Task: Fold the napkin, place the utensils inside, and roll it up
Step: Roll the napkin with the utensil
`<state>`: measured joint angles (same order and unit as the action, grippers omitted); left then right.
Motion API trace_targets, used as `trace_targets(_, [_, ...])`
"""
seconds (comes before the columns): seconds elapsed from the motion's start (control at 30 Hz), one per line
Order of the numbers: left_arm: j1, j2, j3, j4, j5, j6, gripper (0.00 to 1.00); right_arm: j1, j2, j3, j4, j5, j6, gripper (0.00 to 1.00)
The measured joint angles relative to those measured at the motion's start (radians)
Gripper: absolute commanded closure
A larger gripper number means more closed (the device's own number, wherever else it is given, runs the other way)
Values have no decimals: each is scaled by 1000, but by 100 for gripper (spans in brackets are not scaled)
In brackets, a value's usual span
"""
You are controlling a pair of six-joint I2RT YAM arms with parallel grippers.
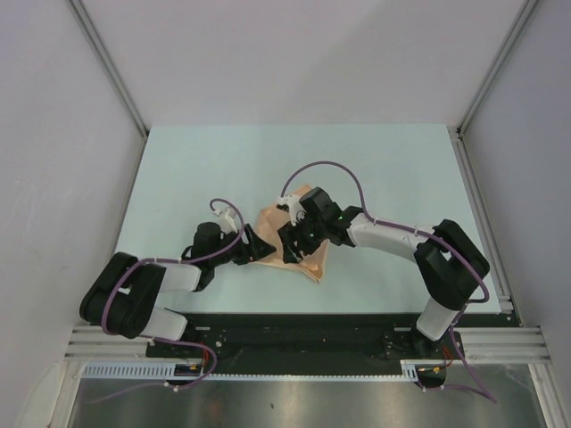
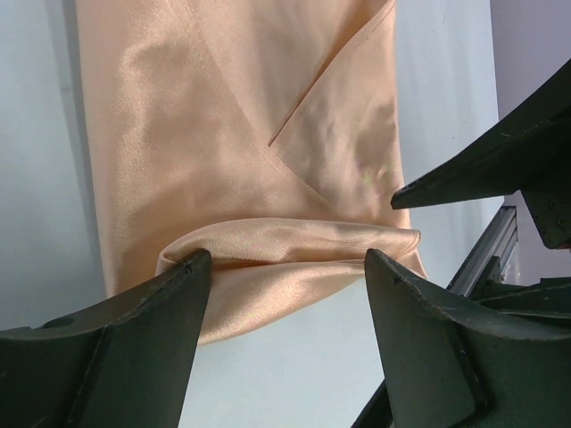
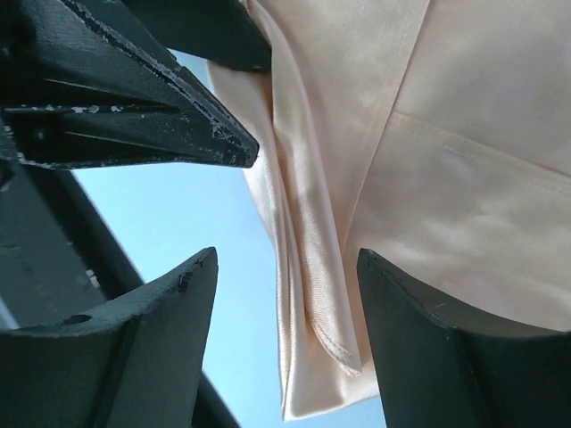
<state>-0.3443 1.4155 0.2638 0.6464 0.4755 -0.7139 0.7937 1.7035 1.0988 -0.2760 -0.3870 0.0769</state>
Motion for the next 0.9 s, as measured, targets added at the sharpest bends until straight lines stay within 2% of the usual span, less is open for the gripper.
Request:
trace_targets(0.23, [7, -4, 0, -9, 3, 8, 24, 84, 20, -12, 74, 142, -74, 31])
trace_targets(0.53, [8, -4, 5, -18, 6, 14, 23, 98, 93, -12, 102, 193, -124, 35])
trace_targets(0.57, [8, -4, 6, -20, 7, 15, 23, 98, 98, -12, 102, 196, -127, 44])
trace_targets(0.63, [9, -5, 6, -22, 8, 16, 23, 98, 106, -12, 103, 199, -138, 56])
trace_targets(0.67, [9, -5, 8, -23, 8, 16, 23, 98, 109, -12, 102, 198, -141, 66])
trace_targets(0.73, [10, -5, 10, -26, 8, 16, 19, 98, 114, -12, 103, 195, -148, 76])
trace_targets(0.77, [10, -5, 13, -29, 9, 16, 18, 98, 116, -12, 103, 188, -148, 88])
trace_targets(0.83, [10, -5, 17, -35, 11, 18, 14, 98, 120, -12, 105, 177, -152, 97])
trace_targets(0.9, [13, -13, 27, -57, 12, 19, 11, 95, 121, -2, 100, 156, -149, 100])
